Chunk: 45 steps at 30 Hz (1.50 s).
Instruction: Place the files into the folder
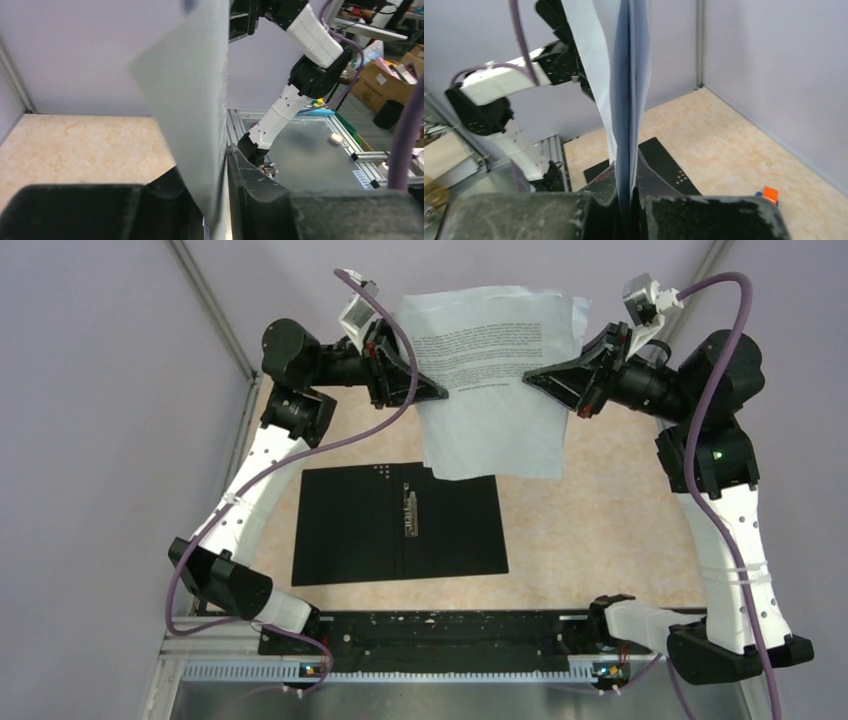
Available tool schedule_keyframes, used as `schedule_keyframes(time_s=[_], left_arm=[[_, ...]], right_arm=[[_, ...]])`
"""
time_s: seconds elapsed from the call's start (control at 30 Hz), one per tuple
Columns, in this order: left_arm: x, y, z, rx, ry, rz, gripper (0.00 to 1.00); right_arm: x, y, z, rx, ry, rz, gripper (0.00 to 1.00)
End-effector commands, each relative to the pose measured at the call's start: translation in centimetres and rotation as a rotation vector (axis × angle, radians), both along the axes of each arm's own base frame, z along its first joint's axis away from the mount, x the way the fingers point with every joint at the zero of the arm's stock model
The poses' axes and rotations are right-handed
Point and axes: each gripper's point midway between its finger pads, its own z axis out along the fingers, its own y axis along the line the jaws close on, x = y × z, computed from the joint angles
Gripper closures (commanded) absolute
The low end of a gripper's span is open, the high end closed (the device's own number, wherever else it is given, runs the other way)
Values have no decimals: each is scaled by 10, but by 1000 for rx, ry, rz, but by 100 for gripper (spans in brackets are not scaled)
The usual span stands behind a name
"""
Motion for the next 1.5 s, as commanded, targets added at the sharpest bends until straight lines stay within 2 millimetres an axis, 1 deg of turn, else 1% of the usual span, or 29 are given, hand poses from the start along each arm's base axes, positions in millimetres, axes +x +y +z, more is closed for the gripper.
schedule_keyframes(time_s=[0.0, 0.03, 0.07, 0.13, 0.17, 0.2, 0.27, 0.3, 0.4, 0.43, 0.5, 0.57, 0.6, 0.67, 0.7, 0.73, 0.77, 0.9, 1.07, 1.23, 1.33, 1.43, 1.47], left_arm=[[20, -1, -2, 6, -4, 169, 90], [29, -2, -7, 16, 16, 226, 97], [39, -3, -14, 33, 40, 287, 100], [56, -8, -30, 70, 68, 405, 100], [67, -9, -40, 94, 72, 489, 100], [75, -12, -50, 124, 75, 566, 100], [90, -15, -71, 166, 80, 700, 100], [92, -17, -83, 177, 85, 735, 100], [92, -24, -115, 179, 85, 789, 100], [92, -26, -121, 162, 73, 800, 100], [93, -28, -142, 145, 63, 820, 100], [88, -31, -165, 138, 51, 793, 100], [87, -31, -174, 126, 46, 791, 100], [84, -30, -185, 69, 17, 796, 100], [83, -28, -190, 46, 5, 800, 100], [80, -28, -200, 35, -2, 799, 100], [79, -27, -202, 19, -9, 799, 100], [76, -31, -210, 13, -18, 777, 100], [76, -32, -222, 13, -17, 784, 100], [76, -39, -244, 65, 15, 778, 100], [77, -42, -260, 90, 50, 790, 95], [77, -42, -273, 115, 56, 820, 86], [77, -42, -277, 126, 56, 831, 84]], right_arm=[[23, -13, -9, -32, -4, -182, 100], [25, -15, -13, -35, 4, -199, 100], [29, -17, -19, -39, 14, -220, 100], [35, -19, -32, -49, 35, -251, 100], [36, -20, -40, -54, 45, -257, 100], [35, -21, -44, -51, 42, -260, 100], [35, -21, -61, -43, 54, -266, 100], [32, -22, -68, -35, 48, -269, 100], [39, -26, -111, -43, 76, -313, 100], [42, -28, -126, -45, 82, -331, 100], [49, -33, -155, -42, 99, -378, 91], [54, -37, -177, -30, 111, -412, 83], [56, -37, -192, -31, 128, -418, 80], [59, -36, -210, -20, 144, -422, 73], [61, -36, -214, -10, 145, -425, 68], [63, -35, -219, -5, 148, -427, 65], [66, -35, -220, 0, 144, -431, 63], [75, -35, -228, -8, 149, -442, 59], [79, -33, -237, -21, 159, -439, 54], [80, -33, -249, -22, 173, -438, 47], [82, -33, -259, -24, 188, -442, 45], [83, -31, -269, -21, 204, -435, 44], [83, -31, -271, -21, 207, -435, 44]])
